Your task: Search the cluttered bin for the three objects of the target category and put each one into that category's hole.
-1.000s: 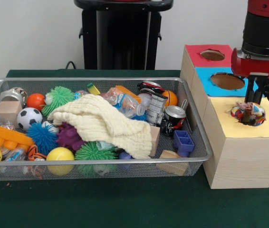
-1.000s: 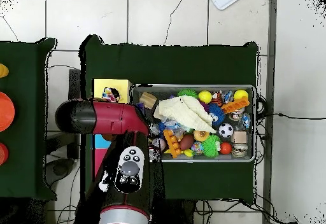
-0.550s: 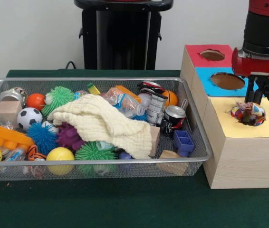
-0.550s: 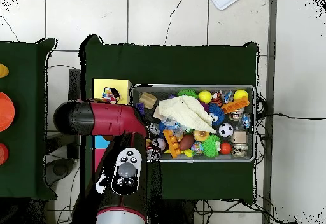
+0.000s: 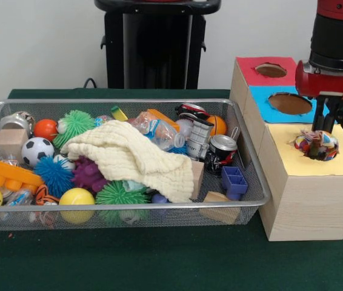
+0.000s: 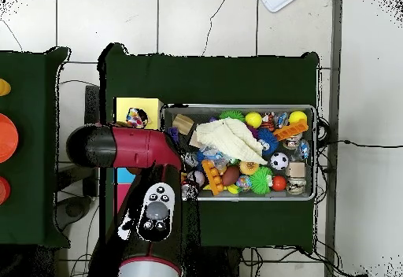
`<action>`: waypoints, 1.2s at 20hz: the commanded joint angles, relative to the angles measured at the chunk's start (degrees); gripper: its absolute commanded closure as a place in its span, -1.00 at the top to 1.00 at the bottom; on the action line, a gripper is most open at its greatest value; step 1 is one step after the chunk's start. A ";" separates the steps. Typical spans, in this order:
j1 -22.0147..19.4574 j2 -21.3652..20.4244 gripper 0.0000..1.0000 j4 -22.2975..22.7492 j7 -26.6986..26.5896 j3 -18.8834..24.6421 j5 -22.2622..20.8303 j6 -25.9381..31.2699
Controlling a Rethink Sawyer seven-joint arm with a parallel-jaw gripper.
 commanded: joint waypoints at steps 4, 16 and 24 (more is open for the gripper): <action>0.60 0.44 -1.00 4.63 10.19 0.67 -0.85 5.83; 1.46 -4.63 -1.00 2.69 9.75 -1.11 -1.56 15.13; 0.30 -1.01 -1.00 -0.06 7.01 -1.53 -3.78 10.51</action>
